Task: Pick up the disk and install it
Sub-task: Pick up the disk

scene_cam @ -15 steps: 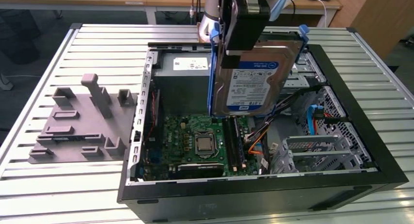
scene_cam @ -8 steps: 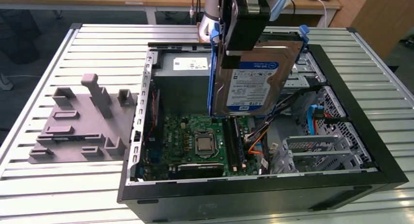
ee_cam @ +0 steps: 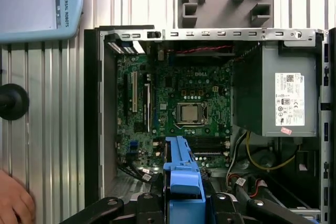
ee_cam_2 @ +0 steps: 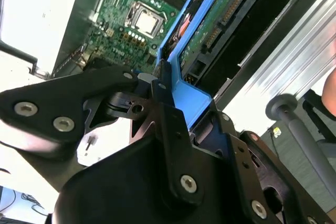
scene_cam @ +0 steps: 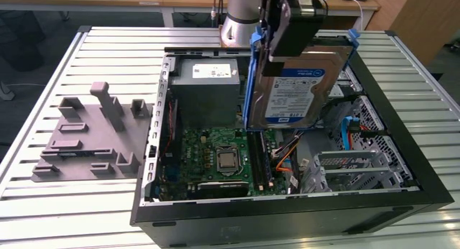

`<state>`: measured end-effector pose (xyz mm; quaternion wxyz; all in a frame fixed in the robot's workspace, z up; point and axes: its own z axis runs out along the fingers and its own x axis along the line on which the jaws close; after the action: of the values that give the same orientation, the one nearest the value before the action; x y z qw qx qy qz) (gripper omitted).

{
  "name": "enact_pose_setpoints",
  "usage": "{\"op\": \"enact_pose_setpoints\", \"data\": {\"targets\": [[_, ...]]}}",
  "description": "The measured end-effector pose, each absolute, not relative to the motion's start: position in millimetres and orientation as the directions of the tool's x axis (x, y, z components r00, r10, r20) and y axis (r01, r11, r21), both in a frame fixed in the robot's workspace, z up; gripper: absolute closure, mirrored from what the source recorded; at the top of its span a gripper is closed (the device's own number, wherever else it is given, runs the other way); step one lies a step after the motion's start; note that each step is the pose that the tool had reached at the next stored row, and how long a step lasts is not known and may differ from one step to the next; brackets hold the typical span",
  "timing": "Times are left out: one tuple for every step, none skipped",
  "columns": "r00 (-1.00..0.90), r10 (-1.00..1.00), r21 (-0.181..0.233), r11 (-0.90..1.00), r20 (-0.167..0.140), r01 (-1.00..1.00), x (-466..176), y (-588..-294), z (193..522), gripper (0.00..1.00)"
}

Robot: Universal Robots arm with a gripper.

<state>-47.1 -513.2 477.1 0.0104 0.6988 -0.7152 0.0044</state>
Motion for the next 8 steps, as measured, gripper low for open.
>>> {"op": "enact_pose_setpoints", "data": {"targets": [[-0.023,-1.000,0.008,0.023,0.021,-1.000,-44,-513,477,0.64],[-0.023,-1.000,0.008,0.023,0.021,-1.000,-44,-514,477,0.64],[-0.023,-0.999,0.008,0.023,0.022,-1.000,-43,-515,477,0.64],[-0.023,-0.999,0.008,0.023,0.022,-1.000,-43,-516,476,0.64],[-0.023,-0.999,0.008,0.023,0.022,-1.000,-43,-519,476,0.64],[-0.023,-0.999,0.008,0.023,0.022,-1.000,-43,-521,476,0.64],[-0.023,-0.999,0.008,0.023,0.022,-1.000,-43,-524,475,0.64],[-0.023,-0.999,0.008,0.023,0.022,-1.000,-43,-527,475,0.64]]}}
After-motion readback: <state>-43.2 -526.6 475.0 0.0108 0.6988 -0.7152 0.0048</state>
